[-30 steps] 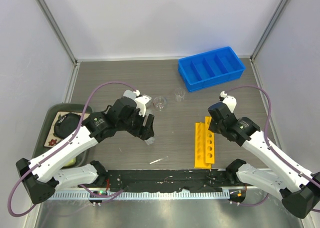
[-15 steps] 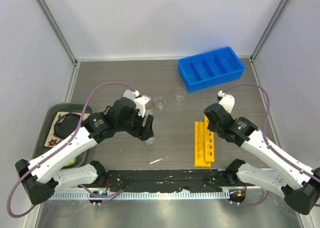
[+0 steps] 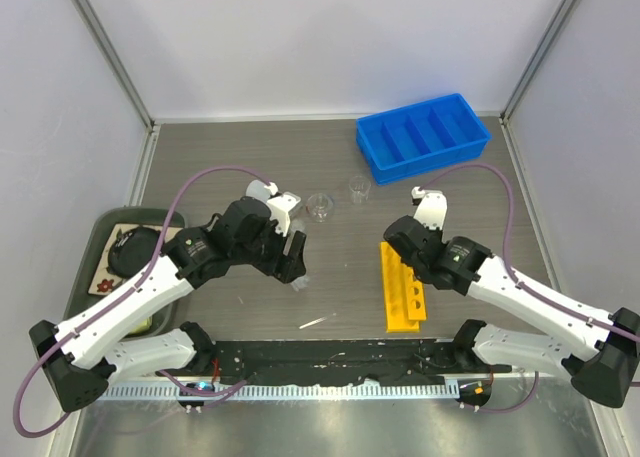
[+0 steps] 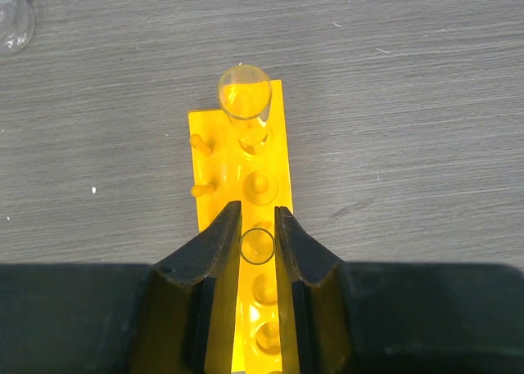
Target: Organize the chemistry lab equipment
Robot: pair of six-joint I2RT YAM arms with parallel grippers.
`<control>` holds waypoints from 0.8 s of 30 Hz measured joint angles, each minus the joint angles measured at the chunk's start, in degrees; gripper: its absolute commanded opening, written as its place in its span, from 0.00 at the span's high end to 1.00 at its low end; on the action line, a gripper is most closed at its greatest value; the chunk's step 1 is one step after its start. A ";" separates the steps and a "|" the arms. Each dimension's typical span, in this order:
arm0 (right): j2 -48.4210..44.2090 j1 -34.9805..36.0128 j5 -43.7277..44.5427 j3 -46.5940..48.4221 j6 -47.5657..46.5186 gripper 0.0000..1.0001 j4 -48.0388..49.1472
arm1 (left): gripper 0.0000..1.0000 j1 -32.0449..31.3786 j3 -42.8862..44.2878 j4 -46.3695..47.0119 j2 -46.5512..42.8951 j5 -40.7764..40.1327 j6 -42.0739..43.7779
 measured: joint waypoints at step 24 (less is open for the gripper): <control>1.31 6.45 7.10 -2.82 2.93 0.53 4.68 | 0.29 0.00 -0.85 -0.22 -0.66 -0.42 1.14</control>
